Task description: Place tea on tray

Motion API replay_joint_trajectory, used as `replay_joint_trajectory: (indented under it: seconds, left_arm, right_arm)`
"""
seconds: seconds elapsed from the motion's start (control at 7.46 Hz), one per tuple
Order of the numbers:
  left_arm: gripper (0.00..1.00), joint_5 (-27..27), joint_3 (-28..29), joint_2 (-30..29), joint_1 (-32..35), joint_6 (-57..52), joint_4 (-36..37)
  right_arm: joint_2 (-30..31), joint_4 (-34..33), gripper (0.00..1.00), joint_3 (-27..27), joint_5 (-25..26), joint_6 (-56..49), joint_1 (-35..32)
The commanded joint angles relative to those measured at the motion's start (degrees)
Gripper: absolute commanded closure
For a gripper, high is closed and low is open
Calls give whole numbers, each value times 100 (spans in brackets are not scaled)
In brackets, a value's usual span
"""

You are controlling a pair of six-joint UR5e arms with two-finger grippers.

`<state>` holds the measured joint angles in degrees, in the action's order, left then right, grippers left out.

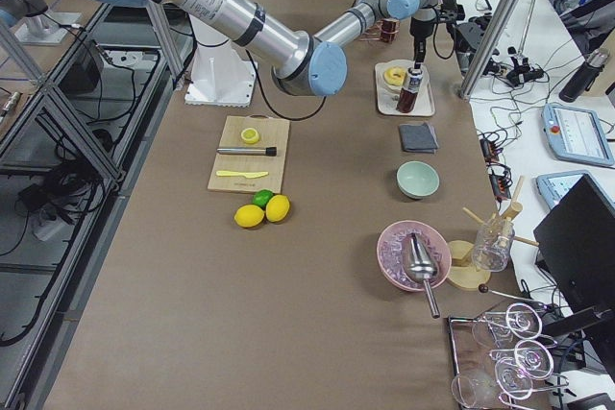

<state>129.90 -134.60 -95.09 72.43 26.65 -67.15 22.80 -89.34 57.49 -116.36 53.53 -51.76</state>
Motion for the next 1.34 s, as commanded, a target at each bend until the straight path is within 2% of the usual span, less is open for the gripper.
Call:
replay_joint_trajectory:
  seconds: [0.0, 0.13, 0.27, 0.4, 0.67, 0.8, 0.94, 1.21]
  left_arm:
    - [3, 0, 12, 8, -1, 16, 0]
    - [3, 9, 47, 8, -1, 16, 0]
    - [3, 9, 48, 8, 17, 7, 0]
    - [3, 9, 100, 8, 95, -19, 0]
    - [3, 9, 528, -1, 533, -797, 17]
    - [3, 17, 931, -1, 1023, -1593, 26]
    - [3, 339, 1466, -140, 1358, -2010, 26]
    - [3, 465, 2198, -614, 1476, -2050, 61]
  right_arm:
    - [-4, 4, 0, 69, -9, 1, -9]
    - [48, -74, 0, 331, -157, -9, -70]
    - [397, -301, 0, 960, -376, -26, -236]
    - [887, -712, 0, 1766, -648, -357, -481]
    - [1906, -1801, 0, 3393, -703, -1374, -956]
    - [2817, -1850, 0, 4218, -808, -1954, -1228]
    - [3452, -1833, 0, 4540, -1157, -2621, -1605]
    - [4412, -1815, 0, 4649, -1301, -4114, -2291]
